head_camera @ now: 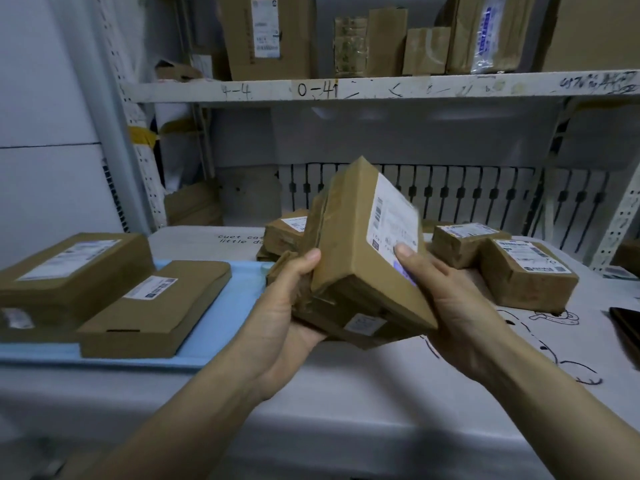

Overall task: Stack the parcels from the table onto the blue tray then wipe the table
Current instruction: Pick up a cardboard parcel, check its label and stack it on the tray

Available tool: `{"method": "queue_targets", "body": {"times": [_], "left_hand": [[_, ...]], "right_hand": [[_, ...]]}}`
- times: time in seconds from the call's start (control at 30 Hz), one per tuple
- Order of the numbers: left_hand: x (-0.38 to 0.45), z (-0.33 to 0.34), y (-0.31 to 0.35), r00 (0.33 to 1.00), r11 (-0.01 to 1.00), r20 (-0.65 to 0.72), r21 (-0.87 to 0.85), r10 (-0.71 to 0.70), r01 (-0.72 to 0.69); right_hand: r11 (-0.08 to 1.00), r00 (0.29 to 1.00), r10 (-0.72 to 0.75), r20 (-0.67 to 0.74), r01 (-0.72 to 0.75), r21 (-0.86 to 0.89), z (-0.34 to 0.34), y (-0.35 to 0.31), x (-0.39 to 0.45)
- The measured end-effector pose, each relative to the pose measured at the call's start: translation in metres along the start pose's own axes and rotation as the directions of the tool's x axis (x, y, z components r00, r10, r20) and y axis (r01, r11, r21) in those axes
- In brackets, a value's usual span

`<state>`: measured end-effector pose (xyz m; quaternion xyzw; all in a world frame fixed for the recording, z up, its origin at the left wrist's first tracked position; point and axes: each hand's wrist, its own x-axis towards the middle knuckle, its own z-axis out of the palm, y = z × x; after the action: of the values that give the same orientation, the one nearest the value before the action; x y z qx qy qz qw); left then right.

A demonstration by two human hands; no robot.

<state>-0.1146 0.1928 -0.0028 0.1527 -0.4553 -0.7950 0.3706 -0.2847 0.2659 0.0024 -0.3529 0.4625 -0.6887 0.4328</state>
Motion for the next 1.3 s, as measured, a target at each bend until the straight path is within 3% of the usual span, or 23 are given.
{"method": "queue_targets", "body": {"times": [0.17,0.4,0.6,0.73,0.8,0.9,1.07,1.3], "left_hand": [[-0.012,-0.026,0.023,0.998,1.000,-0.058,-0.021,0.022,-0.023],[-0.037,-0.087,0.064,0.939,0.998,-0.340,0.053,0.054,-0.038],[-0.051,-0.140,0.093,0.751,0.904,-0.600,0.428,0.276,0.009],[-0.057,-0.169,0.101,0.602,0.851,-0.698,0.522,0.389,0.055],[-0.061,-0.180,0.102,0.566,0.833,-0.715,0.547,0.411,0.086],[-0.062,-0.200,0.101,0.571,0.826,-0.734,0.540,0.368,0.161],[-0.056,-0.212,0.096,0.634,0.777,-0.718,0.562,0.288,0.283],[-0.044,-0.213,0.099,0.628,0.878,-0.759,0.406,0.171,0.252]], "right_hand": [[0.967,0.958,0.231,0.169,-0.245,0.071,0.040,0.005,0.009],[0.948,0.940,0.315,0.129,-0.317,-0.006,0.101,0.026,0.037],[0.912,0.904,0.392,0.171,-0.359,-0.196,0.158,0.055,0.066],[0.908,0.910,0.374,0.179,-0.320,-0.270,0.187,0.068,0.091],[0.902,0.908,0.386,0.164,-0.334,-0.273,0.199,0.073,0.104],[0.882,0.897,0.424,0.129,-0.376,-0.284,0.214,0.081,0.121],[0.843,0.875,0.476,0.085,-0.428,-0.325,0.230,0.091,0.137],[0.807,0.866,0.489,0.106,-0.403,-0.432,0.236,0.090,0.147]]}}
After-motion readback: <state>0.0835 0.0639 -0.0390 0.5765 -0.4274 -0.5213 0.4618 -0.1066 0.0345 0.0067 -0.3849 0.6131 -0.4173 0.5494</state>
